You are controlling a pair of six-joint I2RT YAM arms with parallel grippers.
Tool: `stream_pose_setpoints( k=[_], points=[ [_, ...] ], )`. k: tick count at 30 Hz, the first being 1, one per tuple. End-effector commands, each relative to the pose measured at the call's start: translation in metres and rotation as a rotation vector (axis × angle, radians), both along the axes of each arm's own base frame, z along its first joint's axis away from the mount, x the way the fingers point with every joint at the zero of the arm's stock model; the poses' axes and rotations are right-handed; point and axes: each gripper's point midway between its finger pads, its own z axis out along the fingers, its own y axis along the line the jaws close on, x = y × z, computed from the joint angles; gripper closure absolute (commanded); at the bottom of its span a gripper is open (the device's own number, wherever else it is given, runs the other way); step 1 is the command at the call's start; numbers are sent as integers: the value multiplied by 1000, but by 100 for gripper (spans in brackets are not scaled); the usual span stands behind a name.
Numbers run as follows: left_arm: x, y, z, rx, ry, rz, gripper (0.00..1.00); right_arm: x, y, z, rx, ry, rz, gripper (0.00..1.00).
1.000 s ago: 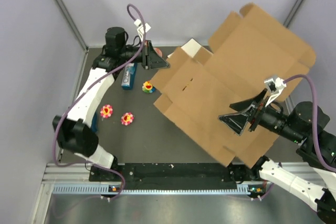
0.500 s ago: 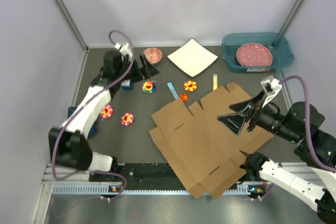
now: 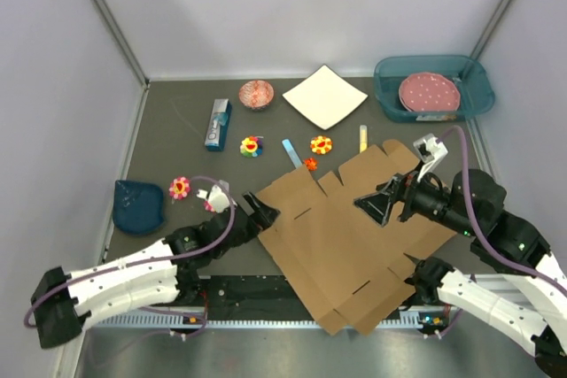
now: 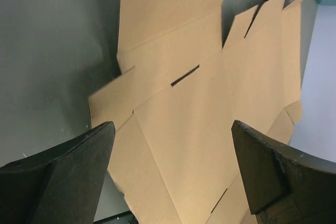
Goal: Fold the paper box
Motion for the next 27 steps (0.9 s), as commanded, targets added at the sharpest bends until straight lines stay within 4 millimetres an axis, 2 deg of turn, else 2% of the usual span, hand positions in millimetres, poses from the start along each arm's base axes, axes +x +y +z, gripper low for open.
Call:
stream_pose_setpoints(
  k=[1,5,10,15,19,20,21,22,23,25,27],
  points=[
    [-5,3,-16,-54,32,196,2,7,4,7,47,-11,-20,4],
    [-25,0,-39,-58,110,175,2,4,3,2,54,-3,-24,4],
    [-51,3,-54,-84,172,140,5,5,2,-9,46,16,-34,4],
    [-70,-5,-69,-89,226,73,9,8,5,-21,25,46,-34,4],
    [-71,-23,-78,-133,191,2,20,11,7,-26,22,53,-38,4],
    [-69,-40,-62,-221,166,-28,28,11,8,-27,22,56,-40,4],
    [-69,-42,-70,-175,150,-52,32,11,8,-27,23,57,-39,4],
    [-68,-49,-66,-184,144,-62,35,11,9,-27,24,60,-38,4],
    [-70,-51,-73,-147,154,-78,38,11,9,-27,23,62,-37,4],
    [-70,-57,-70,-142,149,-97,43,10,9,-26,25,57,-34,4],
    [-70,-62,-66,-170,129,-112,57,11,8,-26,25,57,-37,4]
  ],
)
